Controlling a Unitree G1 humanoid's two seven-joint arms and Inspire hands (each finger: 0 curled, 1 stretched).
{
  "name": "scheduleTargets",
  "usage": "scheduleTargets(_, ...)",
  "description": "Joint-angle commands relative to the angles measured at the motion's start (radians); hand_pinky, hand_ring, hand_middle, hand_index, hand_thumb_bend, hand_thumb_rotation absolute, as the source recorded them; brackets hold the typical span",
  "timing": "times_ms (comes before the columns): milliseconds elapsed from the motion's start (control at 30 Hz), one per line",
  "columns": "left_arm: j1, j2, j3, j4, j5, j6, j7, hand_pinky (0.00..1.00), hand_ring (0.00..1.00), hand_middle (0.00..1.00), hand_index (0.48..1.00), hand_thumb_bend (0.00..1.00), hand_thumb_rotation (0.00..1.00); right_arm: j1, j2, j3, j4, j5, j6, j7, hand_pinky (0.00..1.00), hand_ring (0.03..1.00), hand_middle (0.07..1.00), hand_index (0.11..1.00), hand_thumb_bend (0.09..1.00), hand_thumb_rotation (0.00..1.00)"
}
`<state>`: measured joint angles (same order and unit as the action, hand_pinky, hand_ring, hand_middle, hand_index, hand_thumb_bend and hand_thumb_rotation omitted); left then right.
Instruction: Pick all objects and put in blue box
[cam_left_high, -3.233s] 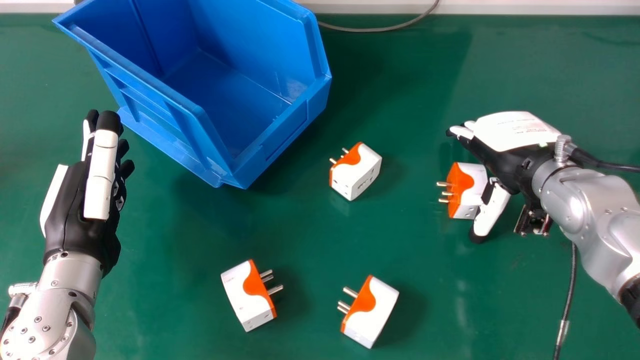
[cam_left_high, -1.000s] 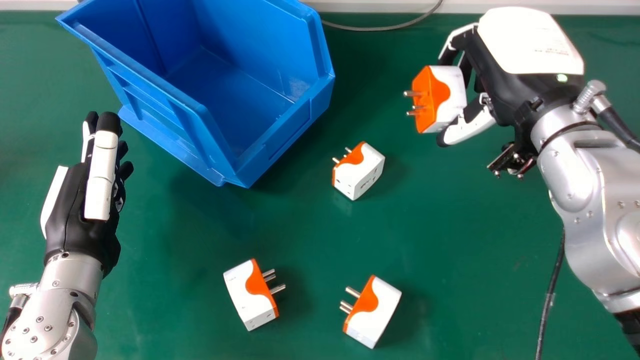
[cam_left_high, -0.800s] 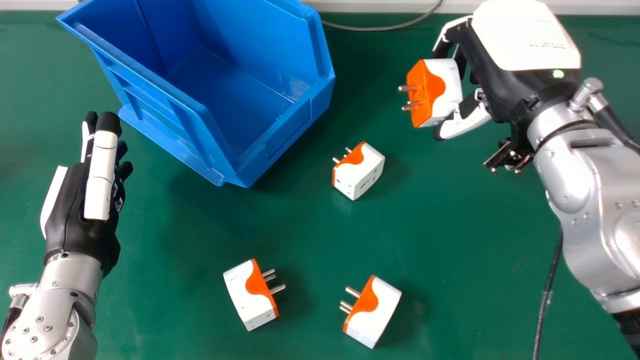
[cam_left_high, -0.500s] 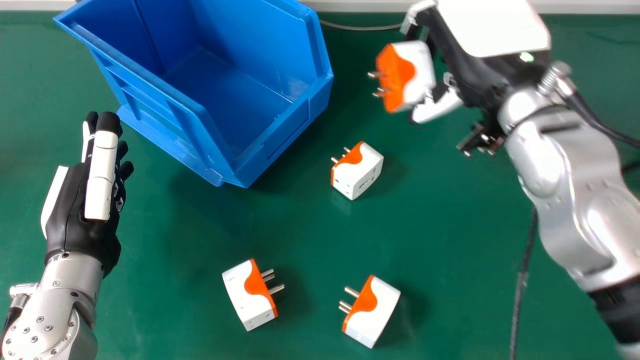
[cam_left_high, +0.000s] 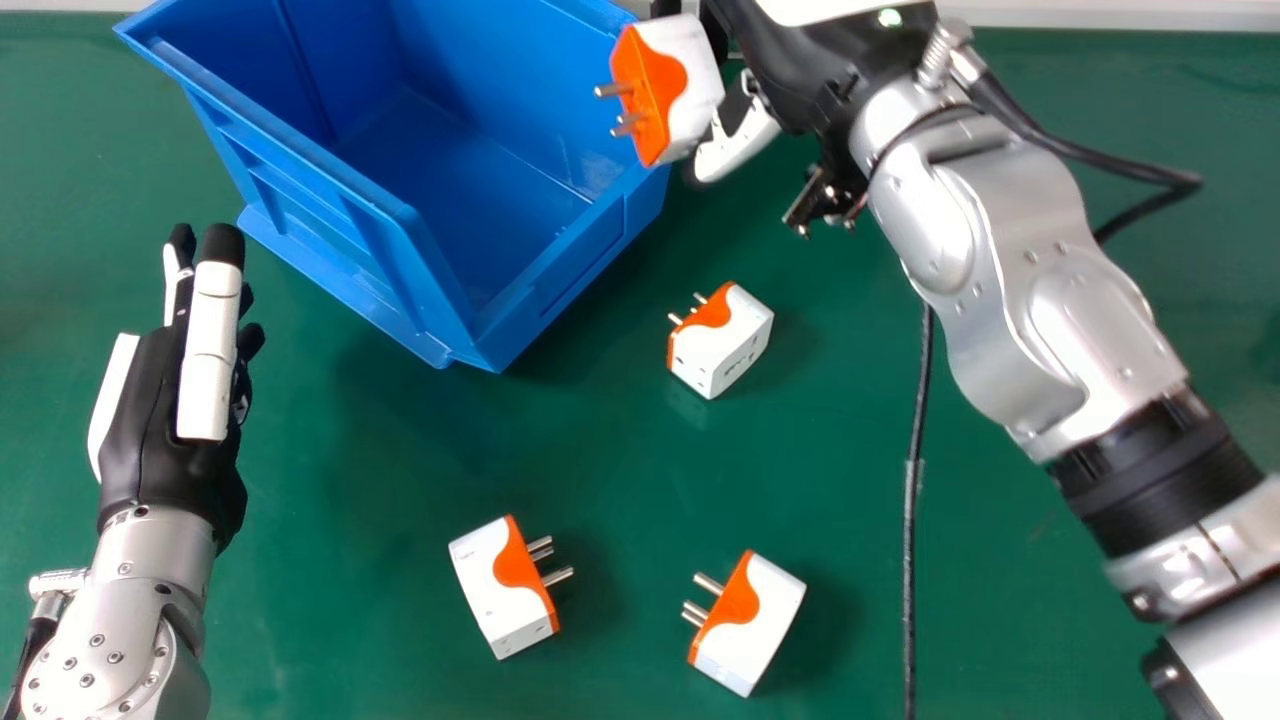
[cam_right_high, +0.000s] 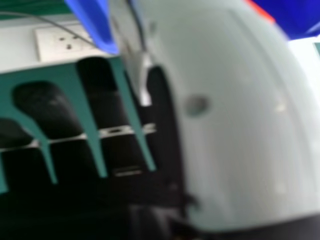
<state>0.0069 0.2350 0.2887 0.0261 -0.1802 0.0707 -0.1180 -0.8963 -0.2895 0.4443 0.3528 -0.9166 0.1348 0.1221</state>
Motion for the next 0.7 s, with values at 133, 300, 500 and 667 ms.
scheduleTargets(133,0.014,-0.004,-0.011,-0.043,0.016,0.004,0.014,0.95,1.00,1.00,1.000,0.80,0.95,-0.119,0.023,0.021,0.054,-0.015,-0.008,-0.027,0.21,0.350,0.473,0.529,0.508,0.00)
scheduleTargets(300,0.014,-0.005,-0.010,-0.040,0.025,0.000,0.016,0.94,1.00,1.00,1.000,0.81,0.95,-0.168,0.038,0.033,0.120,-0.002,-0.034,-0.039,0.24,0.340,0.467,0.557,0.504,0.00)
scheduleTargets(500,0.017,-0.003,-0.015,-0.040,0.031,-0.005,0.012,0.94,0.99,1.00,1.000,0.82,0.95,-0.219,0.073,0.043,0.190,0.001,-0.056,-0.060,0.29,0.354,0.480,0.564,0.504,0.00)
scheduleTargets(667,0.013,-0.001,-0.018,-0.029,0.033,-0.011,0.010,0.94,1.00,1.00,1.000,0.81,0.96,-0.250,0.094,0.055,0.236,0.004,-0.091,-0.104,0.19,0.382,0.499,0.495,0.516,0.00)
